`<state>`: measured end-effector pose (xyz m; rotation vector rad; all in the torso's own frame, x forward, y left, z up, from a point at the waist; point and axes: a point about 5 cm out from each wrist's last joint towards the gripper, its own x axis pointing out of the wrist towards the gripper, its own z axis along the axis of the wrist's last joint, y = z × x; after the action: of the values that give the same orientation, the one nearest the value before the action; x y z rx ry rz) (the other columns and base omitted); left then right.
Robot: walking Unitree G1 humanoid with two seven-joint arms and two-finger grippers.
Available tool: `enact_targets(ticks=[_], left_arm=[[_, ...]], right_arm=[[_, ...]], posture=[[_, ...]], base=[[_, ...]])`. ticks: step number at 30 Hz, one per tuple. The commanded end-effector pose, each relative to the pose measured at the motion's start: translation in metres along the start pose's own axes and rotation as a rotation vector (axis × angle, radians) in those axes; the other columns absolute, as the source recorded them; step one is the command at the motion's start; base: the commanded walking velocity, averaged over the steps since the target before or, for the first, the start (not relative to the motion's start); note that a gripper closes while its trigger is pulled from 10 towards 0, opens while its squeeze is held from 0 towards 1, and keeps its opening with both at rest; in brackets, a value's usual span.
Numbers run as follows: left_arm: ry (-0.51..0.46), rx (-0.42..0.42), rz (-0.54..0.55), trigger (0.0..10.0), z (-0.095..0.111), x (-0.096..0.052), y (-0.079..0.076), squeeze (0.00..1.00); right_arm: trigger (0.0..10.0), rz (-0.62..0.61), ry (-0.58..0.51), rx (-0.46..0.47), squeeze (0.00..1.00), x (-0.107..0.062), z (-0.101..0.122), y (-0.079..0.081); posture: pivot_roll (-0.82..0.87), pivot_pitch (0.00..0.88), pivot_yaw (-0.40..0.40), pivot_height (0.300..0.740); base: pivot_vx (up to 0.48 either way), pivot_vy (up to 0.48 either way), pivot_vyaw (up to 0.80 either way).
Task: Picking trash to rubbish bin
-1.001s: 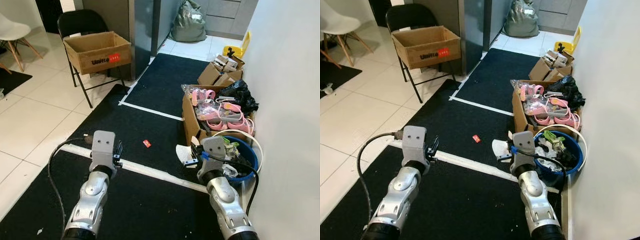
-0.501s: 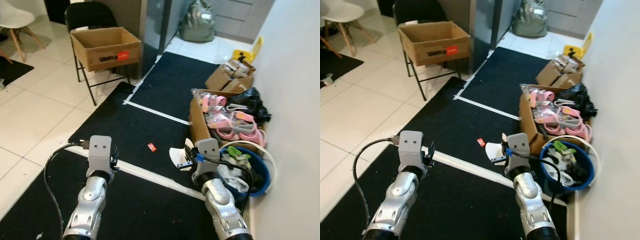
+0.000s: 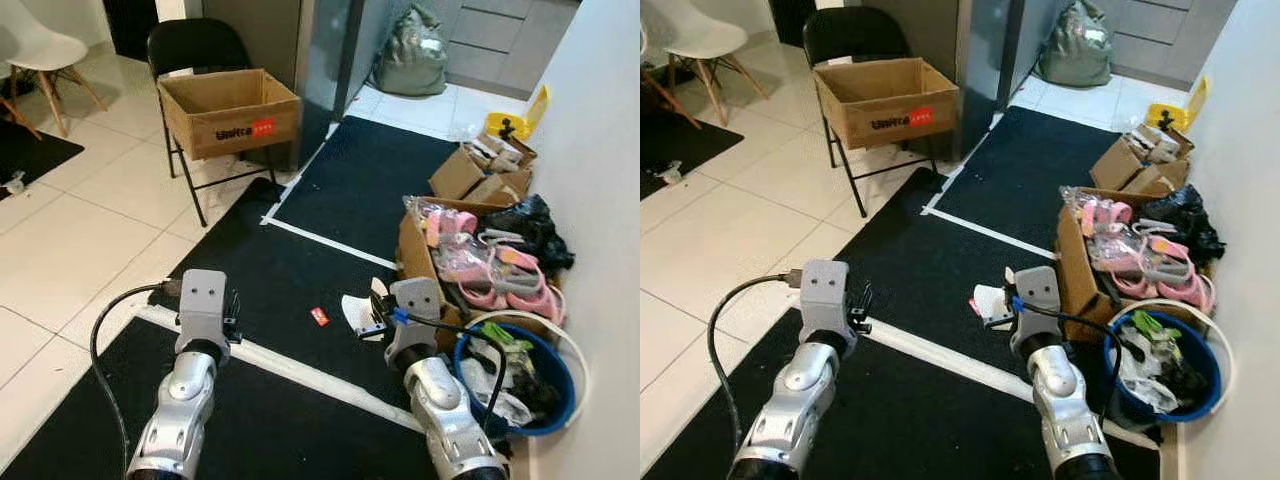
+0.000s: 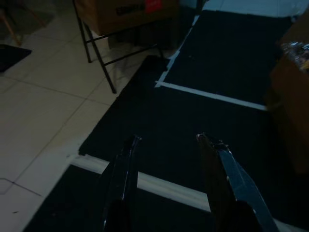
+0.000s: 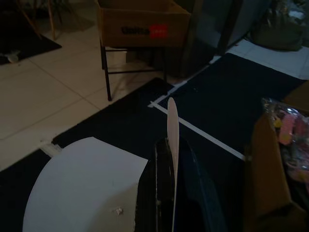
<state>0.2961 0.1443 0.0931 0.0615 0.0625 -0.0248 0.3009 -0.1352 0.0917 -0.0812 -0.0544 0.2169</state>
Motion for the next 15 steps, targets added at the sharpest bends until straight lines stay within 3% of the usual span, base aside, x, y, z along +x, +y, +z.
enact_targets(ticks=[1, 15], left_arm=[[0.021, 0.012, -0.017, 10.0, -0.0033, -0.0002, -0.0052, 0.07], [0.024, 0.035, -0.029, 10.0, -0.0002, 0.0011, -0.0052, 0.06]], right_arm=[[10.0, -0.014, 0.023, -0.008, 0.0, -0.004, -0.0054, -0.0042], [10.0, -0.01, 0.047, -0.012, 0.0, -0.0037, -0.0087, -0.0005]], posture=[[-0.03, 0.096, -0.041, 0.74], [-0.03, 0.097, -0.031, 0.74]], base=[[0.326, 0.0, 0.0], [0.336, 0.0, 0.0]])
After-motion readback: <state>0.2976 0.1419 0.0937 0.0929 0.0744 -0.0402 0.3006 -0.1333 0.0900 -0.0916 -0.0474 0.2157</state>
